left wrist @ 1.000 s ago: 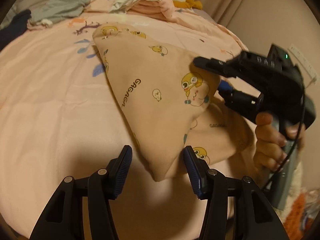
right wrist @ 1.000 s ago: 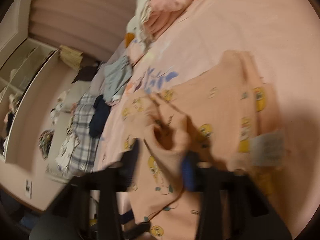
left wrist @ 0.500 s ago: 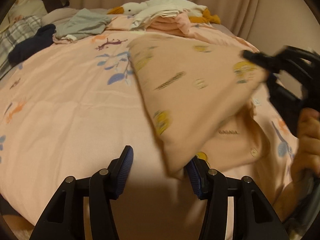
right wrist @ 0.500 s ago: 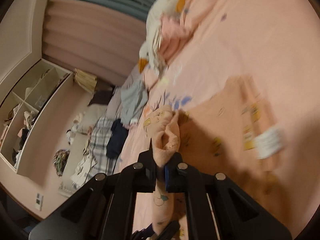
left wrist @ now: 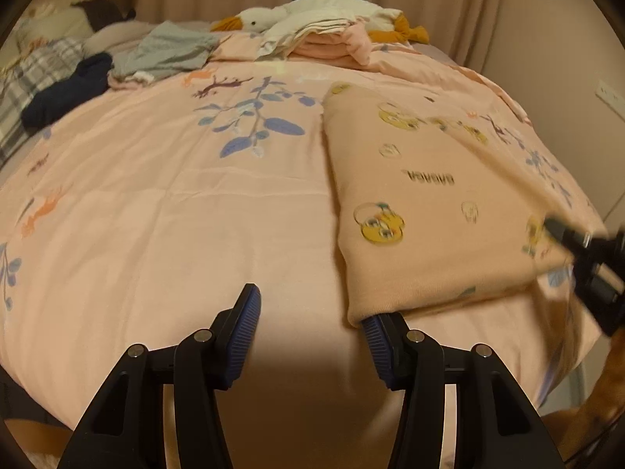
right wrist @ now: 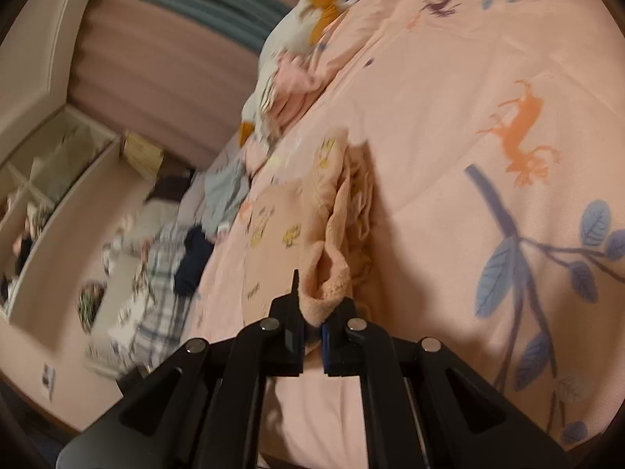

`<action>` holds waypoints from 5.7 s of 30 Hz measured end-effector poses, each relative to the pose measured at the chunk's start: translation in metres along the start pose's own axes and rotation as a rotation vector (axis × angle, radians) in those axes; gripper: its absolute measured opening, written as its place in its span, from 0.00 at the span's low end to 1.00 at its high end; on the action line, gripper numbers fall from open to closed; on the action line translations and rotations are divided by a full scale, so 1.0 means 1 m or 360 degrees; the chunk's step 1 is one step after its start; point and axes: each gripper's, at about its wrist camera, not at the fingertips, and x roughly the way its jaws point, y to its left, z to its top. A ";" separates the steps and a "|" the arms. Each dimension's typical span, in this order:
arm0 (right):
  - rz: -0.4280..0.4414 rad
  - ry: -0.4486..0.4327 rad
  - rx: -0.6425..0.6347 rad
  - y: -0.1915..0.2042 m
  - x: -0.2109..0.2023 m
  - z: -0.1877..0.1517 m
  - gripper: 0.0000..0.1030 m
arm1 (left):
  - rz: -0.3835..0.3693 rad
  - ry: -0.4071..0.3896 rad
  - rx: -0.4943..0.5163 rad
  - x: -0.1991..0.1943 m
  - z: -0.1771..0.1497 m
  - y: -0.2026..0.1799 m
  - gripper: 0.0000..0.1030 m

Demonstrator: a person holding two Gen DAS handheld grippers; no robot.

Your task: Fold small clothes

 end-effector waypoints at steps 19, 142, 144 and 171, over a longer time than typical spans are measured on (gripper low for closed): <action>-0.0158 0.0054 -0.0284 0.008 -0.019 0.006 0.13 | -0.0189 0.0064 -0.0040 -0.067 0.020 0.010 0.50; -0.0293 0.0255 -0.0176 -0.024 0.057 0.053 0.00 | -0.0233 0.0142 0.0232 0.040 0.033 -0.020 0.56; -0.0304 0.0266 -0.0237 -0.018 0.057 0.051 0.01 | -0.0247 0.0151 0.0207 0.039 0.034 -0.018 0.56; -0.0221 0.0065 -0.0370 -0.018 0.017 0.091 0.78 | -0.0113 -0.0084 0.0066 0.024 0.091 0.011 0.51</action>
